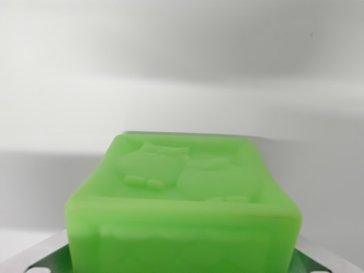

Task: Stack cube

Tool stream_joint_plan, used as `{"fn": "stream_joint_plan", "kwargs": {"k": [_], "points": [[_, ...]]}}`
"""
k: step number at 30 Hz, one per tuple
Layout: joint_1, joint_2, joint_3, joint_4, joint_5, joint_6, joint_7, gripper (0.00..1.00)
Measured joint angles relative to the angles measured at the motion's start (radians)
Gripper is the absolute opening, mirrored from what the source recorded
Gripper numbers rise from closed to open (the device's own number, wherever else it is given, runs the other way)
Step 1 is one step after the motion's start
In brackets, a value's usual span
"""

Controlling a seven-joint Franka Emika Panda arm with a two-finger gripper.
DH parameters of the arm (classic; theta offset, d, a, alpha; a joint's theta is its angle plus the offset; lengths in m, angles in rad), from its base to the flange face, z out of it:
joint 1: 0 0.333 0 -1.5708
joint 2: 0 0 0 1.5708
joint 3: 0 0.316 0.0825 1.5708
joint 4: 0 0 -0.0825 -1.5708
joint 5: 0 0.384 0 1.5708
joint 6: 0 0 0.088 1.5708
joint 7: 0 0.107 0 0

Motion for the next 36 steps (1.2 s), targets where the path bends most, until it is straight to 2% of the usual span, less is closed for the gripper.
{"fn": "stream_joint_plan", "kwargs": {"k": [9,18,30,36], "points": [[-0.011,-0.035,0.012,-0.009,0.003,-0.025,-0.003,0.00],[-0.026,-0.087,0.031,-0.021,0.014,-0.065,-0.011,0.00],[-0.047,-0.175,0.058,-0.039,0.046,-0.132,-0.034,0.00],[-0.052,-0.233,0.068,-0.045,0.073,-0.182,-0.053,0.00]]}}
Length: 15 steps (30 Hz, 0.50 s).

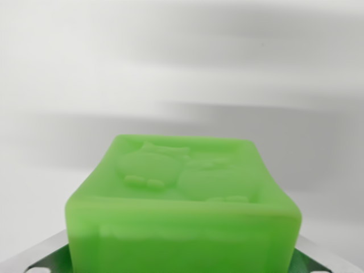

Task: Stack cube

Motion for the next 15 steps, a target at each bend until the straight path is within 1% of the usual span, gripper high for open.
{"fn": "stream_joint_plan", "kwargs": {"k": [9,12,15], "points": [[0.000,-0.085,0.007,-0.006,0.036,-0.076,-0.026,0.00],[0.000,-0.103,0.007,-0.008,0.042,-0.089,-0.031,0.00],[-0.005,-0.108,0.003,-0.017,0.045,-0.090,-0.037,0.00]]}}
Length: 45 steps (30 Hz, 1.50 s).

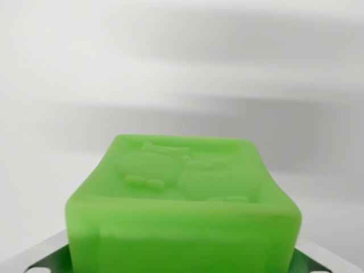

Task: Stack cube

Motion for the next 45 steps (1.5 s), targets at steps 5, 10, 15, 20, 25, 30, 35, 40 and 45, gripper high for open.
{"fn": "stream_joint_plan", "kwargs": {"k": [5,10,15,20,25,30,35,40,45], "points": [[-0.013,-0.006,-0.009,-0.014,0.004,0.001,-0.012,0.00],[-0.023,-0.021,-0.015,-0.028,0.008,0.002,-0.022,0.00],[-0.034,-0.030,-0.022,-0.040,0.012,0.004,-0.034,0.00],[-0.044,-0.040,-0.030,-0.053,0.015,0.006,-0.043,0.00],[-0.055,-0.052,-0.039,-0.066,0.019,0.008,-0.055,0.00],[-0.066,-0.063,-0.048,-0.078,0.021,0.010,-0.067,0.00],[-0.076,-0.072,-0.059,-0.089,0.023,0.011,-0.078,0.00],[-0.085,-0.082,-0.069,-0.100,0.024,0.012,-0.090,0.00],[-0.096,-0.091,-0.080,-0.111,0.026,0.013,-0.101,0.00]]}}
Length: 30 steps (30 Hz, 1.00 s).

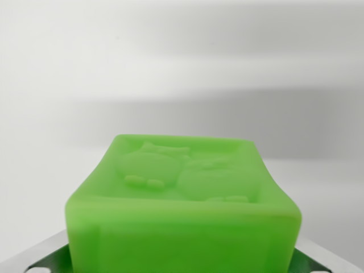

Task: Stack cube

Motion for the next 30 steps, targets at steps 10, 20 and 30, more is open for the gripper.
{"fn": "stream_joint_plan", "kwargs": {"k": [10,20,30], "points": [[-0.021,-0.019,-0.026,-0.020,0.001,0.001,-0.024,0.00],[-0.040,-0.034,-0.054,-0.035,0.001,0.002,-0.048,0.00],[-0.062,-0.048,-0.082,-0.050,0.001,0.002,-0.072,0.00]]}}
